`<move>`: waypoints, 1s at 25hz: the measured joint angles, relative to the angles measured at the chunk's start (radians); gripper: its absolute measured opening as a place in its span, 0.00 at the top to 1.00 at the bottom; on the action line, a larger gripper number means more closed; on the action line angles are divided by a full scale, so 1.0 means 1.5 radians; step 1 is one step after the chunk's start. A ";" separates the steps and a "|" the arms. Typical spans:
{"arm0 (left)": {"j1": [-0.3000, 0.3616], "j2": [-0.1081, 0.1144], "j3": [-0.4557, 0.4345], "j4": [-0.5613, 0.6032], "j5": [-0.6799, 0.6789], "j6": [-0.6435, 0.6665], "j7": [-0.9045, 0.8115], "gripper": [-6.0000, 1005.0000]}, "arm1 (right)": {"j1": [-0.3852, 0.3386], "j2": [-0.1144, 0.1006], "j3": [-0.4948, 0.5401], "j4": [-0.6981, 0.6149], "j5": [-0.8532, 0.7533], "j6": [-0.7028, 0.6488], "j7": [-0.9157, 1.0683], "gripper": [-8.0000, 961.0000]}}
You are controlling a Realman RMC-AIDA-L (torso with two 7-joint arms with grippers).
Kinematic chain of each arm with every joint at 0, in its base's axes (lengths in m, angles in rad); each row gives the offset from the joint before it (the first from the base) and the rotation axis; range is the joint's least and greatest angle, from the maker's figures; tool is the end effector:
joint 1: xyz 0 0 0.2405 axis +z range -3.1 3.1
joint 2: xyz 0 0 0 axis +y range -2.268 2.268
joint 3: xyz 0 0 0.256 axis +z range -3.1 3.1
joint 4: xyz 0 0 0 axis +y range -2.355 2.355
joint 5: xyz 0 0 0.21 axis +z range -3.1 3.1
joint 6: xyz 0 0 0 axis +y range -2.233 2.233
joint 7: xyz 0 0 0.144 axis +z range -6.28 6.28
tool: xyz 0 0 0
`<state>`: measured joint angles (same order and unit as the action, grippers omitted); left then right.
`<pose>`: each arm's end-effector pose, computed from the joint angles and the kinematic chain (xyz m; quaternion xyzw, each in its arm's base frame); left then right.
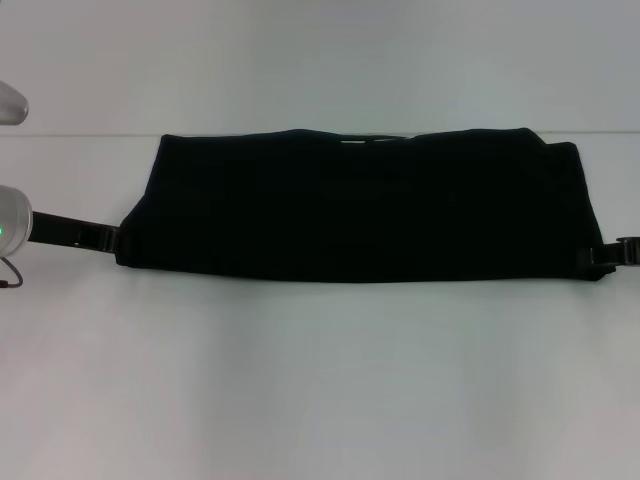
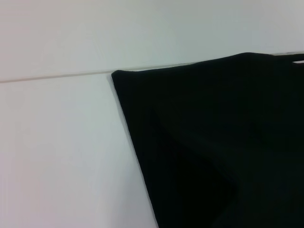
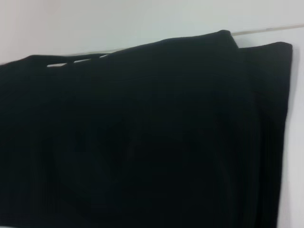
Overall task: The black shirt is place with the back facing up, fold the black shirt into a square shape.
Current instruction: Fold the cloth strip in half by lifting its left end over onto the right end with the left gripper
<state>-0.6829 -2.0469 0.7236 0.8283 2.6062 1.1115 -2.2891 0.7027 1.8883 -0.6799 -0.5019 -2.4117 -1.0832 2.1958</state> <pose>-0.2947 0.4115 0.0465 -0.8149 -0.4839 -0.0030 0.3190 0.3285 0.4062 0.0569 -0.7906 0.5426 0.0519 0.2791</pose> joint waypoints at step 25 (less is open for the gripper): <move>0.045 -0.007 -0.005 0.086 -0.007 0.156 -0.002 0.98 | -0.063 -0.008 0.054 -0.049 0.004 -0.129 -0.089 0.99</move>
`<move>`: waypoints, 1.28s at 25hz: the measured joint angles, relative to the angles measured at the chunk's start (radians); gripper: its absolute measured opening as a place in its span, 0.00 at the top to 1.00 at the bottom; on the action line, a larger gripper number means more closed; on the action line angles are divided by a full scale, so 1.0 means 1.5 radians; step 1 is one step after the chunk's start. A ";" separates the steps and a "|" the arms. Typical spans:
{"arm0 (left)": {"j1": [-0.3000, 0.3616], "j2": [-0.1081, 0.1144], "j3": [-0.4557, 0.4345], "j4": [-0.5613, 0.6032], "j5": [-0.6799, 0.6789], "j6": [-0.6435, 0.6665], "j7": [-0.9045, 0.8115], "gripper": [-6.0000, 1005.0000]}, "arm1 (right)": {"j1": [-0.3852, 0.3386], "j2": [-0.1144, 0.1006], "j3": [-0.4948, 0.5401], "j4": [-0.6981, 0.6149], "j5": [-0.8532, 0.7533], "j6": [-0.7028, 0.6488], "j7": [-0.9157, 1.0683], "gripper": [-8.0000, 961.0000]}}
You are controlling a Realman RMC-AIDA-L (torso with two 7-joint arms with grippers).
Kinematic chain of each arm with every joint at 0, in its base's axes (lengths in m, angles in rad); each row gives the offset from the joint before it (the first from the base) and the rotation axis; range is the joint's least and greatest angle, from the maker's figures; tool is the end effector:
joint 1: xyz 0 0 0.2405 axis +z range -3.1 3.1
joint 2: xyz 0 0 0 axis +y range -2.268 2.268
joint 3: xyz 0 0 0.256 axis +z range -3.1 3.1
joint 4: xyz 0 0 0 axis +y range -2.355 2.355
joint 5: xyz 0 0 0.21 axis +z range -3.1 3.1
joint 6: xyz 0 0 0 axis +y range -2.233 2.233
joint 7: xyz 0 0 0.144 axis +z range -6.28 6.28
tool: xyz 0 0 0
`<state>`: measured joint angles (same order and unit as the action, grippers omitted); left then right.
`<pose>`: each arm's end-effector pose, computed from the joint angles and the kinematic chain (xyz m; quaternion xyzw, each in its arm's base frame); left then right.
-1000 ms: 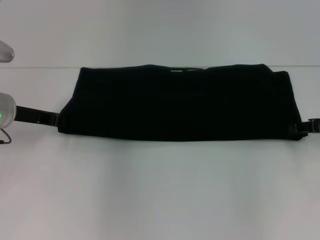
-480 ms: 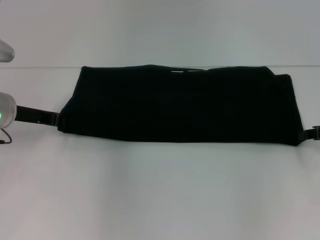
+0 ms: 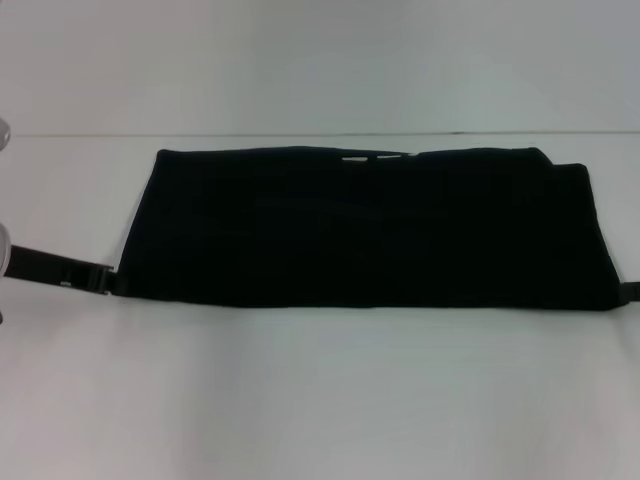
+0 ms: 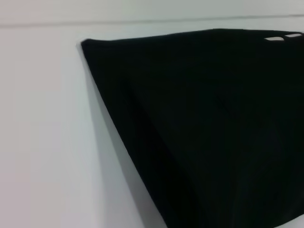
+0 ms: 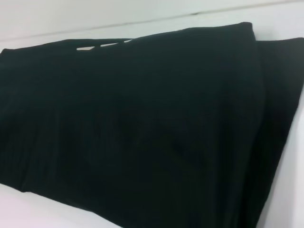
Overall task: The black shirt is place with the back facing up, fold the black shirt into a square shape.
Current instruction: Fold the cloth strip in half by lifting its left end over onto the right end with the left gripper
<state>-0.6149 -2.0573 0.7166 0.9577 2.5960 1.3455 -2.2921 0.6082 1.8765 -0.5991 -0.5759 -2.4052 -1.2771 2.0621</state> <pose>-0.2946 0.3791 0.0535 -0.8277 -0.5001 0.0062 0.2547 0.3464 0.3697 0.0739 -0.8145 0.5256 0.0609 0.2380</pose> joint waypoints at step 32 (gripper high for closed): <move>0.044 0.008 -0.073 0.024 -0.018 0.092 0.042 0.97 | -0.059 -0.011 0.063 -0.062 -0.002 -0.133 -0.050 0.90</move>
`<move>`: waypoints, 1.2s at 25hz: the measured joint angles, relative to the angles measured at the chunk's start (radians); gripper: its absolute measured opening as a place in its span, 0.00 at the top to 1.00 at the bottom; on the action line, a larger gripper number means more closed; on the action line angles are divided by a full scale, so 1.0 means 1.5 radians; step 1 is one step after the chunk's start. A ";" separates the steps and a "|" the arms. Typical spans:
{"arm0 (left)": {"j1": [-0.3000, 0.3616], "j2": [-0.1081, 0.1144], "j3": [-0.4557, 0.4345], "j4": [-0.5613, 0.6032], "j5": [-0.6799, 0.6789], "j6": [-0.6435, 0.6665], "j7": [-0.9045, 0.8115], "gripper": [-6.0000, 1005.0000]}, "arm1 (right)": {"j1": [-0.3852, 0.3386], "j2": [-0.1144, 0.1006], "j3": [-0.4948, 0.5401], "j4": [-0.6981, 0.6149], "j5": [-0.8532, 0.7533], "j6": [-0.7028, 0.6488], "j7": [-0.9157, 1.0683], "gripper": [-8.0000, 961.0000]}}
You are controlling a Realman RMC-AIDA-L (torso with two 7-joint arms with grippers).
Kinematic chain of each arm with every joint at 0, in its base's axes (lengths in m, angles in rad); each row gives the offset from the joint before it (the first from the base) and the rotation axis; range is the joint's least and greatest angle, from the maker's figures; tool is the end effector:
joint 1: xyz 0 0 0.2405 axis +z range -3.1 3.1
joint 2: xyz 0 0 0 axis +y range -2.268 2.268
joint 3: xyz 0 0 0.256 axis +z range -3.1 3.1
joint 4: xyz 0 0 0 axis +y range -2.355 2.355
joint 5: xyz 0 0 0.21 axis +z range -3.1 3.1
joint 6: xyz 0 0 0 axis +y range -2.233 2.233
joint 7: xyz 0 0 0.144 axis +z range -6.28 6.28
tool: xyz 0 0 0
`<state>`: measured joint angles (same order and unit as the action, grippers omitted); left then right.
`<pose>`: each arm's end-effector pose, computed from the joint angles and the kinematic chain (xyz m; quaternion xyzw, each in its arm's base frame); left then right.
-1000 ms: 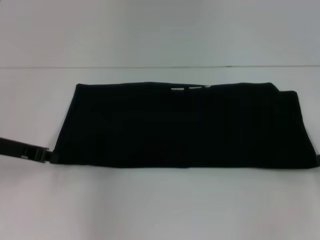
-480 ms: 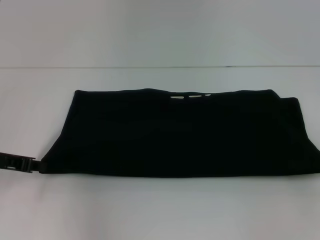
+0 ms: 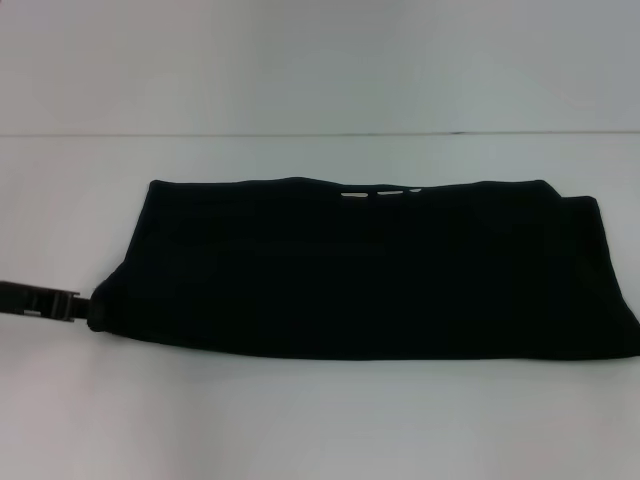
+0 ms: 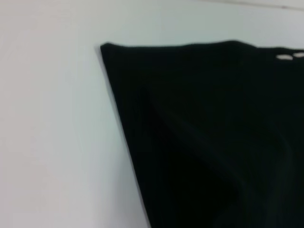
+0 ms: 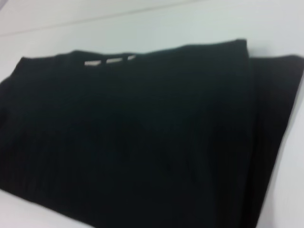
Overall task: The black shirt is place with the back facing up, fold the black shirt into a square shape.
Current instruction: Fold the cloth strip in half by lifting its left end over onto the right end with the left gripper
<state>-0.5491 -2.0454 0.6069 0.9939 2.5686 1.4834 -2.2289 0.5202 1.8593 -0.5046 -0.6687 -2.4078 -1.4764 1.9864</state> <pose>-0.3151 0.3485 0.0707 -0.8194 -0.5261 -0.0185 0.2268 0.3592 0.3333 0.1007 -0.8247 0.5187 0.0805 0.2107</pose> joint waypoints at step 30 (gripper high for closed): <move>-0.042 0.057 -0.174 -0.100 -0.087 0.227 -0.120 0.09 | 0.154 0.080 0.010 -0.002 0.121 0.202 -0.120 0.17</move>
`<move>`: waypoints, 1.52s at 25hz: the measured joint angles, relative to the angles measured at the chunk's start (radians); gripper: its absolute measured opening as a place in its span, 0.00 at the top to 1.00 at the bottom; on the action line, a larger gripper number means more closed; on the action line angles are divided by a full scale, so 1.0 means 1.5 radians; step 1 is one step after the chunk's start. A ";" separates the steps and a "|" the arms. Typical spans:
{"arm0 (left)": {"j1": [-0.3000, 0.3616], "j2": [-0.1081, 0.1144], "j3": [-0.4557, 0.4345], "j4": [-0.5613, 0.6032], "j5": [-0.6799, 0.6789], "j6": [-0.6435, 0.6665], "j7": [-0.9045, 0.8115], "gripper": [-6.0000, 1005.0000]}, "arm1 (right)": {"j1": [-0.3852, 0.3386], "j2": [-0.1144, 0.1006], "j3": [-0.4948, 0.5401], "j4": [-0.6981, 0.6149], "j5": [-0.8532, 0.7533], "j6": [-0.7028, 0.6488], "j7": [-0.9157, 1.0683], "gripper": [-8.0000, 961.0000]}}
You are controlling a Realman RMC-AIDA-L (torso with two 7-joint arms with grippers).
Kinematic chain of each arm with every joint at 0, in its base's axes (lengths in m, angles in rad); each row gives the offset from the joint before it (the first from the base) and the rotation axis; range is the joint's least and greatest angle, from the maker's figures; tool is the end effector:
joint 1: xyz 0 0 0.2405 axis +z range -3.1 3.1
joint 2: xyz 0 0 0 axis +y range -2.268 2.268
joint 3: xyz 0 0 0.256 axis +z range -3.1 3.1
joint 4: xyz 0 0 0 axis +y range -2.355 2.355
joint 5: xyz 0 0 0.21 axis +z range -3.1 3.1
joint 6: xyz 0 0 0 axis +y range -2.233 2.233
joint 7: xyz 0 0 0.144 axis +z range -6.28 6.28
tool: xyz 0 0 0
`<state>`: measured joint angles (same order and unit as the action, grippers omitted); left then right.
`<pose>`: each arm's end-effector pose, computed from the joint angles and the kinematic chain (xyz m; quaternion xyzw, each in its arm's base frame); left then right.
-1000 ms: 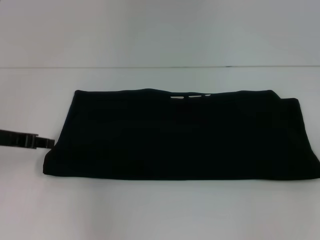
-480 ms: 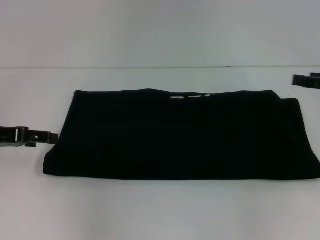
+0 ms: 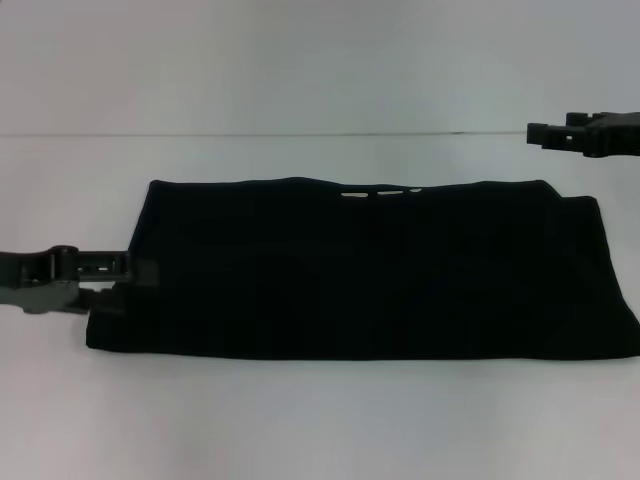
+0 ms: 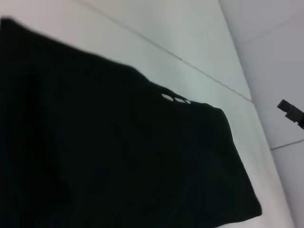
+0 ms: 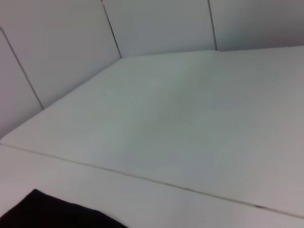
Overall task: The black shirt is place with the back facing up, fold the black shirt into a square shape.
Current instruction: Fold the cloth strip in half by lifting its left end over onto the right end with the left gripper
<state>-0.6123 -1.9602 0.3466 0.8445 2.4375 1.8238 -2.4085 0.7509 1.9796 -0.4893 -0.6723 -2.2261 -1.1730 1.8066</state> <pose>-0.2889 0.3313 0.0927 -0.7522 -0.6328 -0.1723 0.0635 0.2607 0.4361 0.0735 -0.8575 0.3638 0.1849 0.3132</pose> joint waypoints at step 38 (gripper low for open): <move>0.030 0.001 -0.073 -0.124 0.089 -0.166 -0.285 0.05 | 0.007 -0.006 -0.012 -0.001 0.018 0.080 -0.002 0.19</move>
<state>-0.5677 -1.9590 0.2374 0.6589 2.5713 1.5752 -2.8355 0.7609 1.9713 -0.5078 -0.6743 -2.1993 -1.0537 1.8029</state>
